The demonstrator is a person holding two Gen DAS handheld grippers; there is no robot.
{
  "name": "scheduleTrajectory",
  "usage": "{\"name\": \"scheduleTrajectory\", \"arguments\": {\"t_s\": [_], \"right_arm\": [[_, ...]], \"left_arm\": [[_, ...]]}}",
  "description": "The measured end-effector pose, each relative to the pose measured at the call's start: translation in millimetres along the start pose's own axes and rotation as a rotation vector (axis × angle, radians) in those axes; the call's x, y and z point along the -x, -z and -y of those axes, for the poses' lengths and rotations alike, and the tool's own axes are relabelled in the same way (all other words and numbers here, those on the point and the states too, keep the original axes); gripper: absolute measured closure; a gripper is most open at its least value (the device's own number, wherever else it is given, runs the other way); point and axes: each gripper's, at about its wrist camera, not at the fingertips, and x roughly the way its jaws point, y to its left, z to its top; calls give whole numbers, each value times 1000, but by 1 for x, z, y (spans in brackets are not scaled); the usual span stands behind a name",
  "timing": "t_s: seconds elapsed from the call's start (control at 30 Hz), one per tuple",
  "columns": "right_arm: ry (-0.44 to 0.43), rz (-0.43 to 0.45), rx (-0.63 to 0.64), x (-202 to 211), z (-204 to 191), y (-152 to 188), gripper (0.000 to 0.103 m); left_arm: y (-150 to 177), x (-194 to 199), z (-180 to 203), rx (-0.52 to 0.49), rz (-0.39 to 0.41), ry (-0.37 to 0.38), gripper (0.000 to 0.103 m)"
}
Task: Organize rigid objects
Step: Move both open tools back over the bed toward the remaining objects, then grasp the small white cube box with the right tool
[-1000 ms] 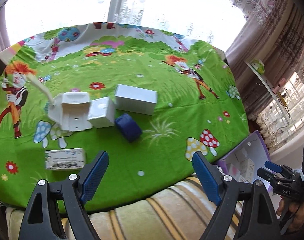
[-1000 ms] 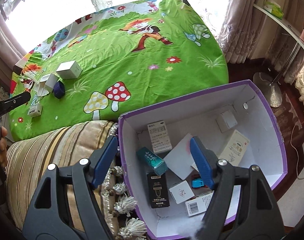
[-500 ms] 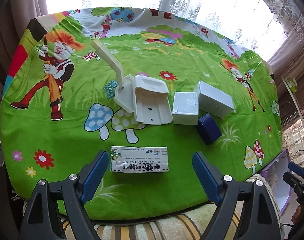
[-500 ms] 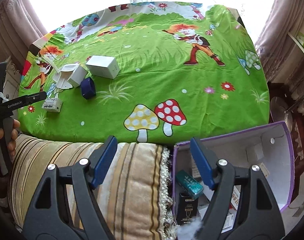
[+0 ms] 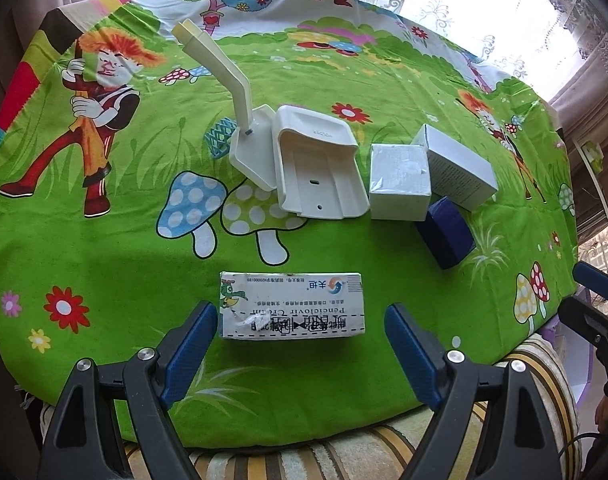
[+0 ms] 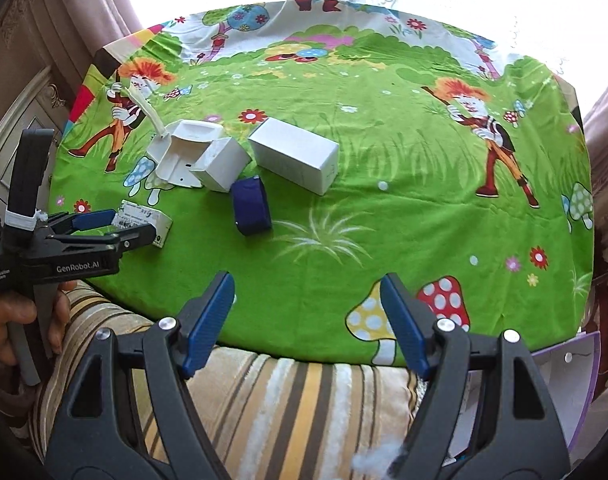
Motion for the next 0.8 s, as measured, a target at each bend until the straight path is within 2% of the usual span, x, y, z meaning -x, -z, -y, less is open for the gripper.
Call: {"name": "scheduleTrajectory", "arguments": {"t_s": [0.27,0.33,0.37,0.4,0.53,0.67,0.8], "right_arm": [[-13,-14,50,-24,-31,-24,25],[-29,-15,62,-29,-35,-29,25],[-33,-14,72,-32,-38,-31,25],[-39,-10,93,-33,-40,-33,25],[-34,-4,248,-39,-51,-48,25],[-53,-9,475,-44,-68,-64,25],[-96,-57,664,-56,-86,-74,25]], "left_arm": [[-6,-12,0,-14,-14,-7,17],[-7,-13,0,-16,-10,-7,21],[-7,-13,-1,-14,-10,-6,26],[-7,-14,-1,-11,-10,-2,26],[-5,-12,-3,-7,3,14,26],[-3,-3,-9,24,32,31,26],[1,8,-17,69,78,56,26]]}}
